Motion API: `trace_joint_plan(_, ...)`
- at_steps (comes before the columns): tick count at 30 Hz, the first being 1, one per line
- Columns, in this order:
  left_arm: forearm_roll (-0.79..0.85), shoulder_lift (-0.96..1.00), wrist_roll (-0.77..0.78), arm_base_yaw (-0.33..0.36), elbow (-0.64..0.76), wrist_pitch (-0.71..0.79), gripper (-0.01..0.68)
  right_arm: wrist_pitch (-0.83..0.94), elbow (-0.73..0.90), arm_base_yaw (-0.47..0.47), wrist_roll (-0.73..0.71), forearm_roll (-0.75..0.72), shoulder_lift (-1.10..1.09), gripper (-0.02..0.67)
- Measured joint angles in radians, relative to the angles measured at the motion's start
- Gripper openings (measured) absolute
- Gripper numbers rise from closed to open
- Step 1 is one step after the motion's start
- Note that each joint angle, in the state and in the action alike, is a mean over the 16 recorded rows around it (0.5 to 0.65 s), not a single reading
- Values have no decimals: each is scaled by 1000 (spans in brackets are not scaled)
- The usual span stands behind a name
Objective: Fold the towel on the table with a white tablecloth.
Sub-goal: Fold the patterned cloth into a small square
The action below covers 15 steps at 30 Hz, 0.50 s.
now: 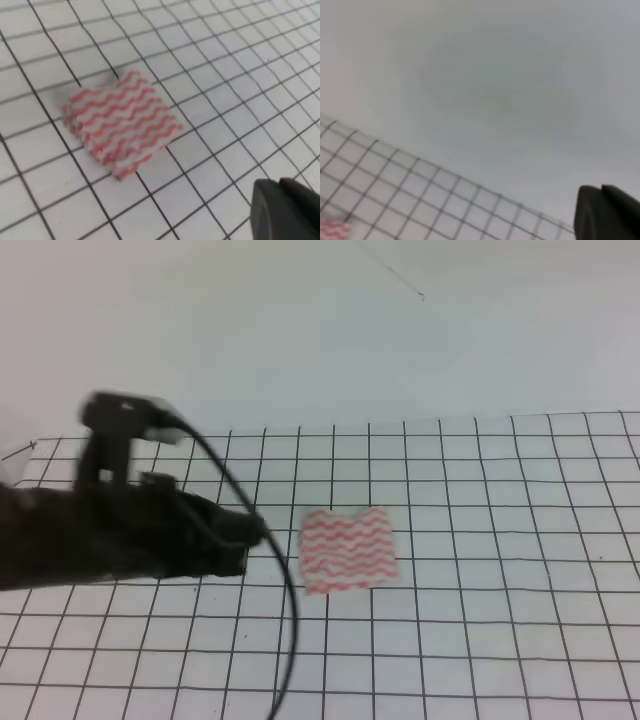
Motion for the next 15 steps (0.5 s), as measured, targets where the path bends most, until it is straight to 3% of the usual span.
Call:
trace_joint_plan(7, -1, 231, 18, -152, -53, -177, -3, -29, 125, 0, 63, -141, -244, 3)
trace_joint_plan(15, -2, 451, 32, -244, -138, -305, -3, -142, 505, 0, 1, -142, -575, 2)
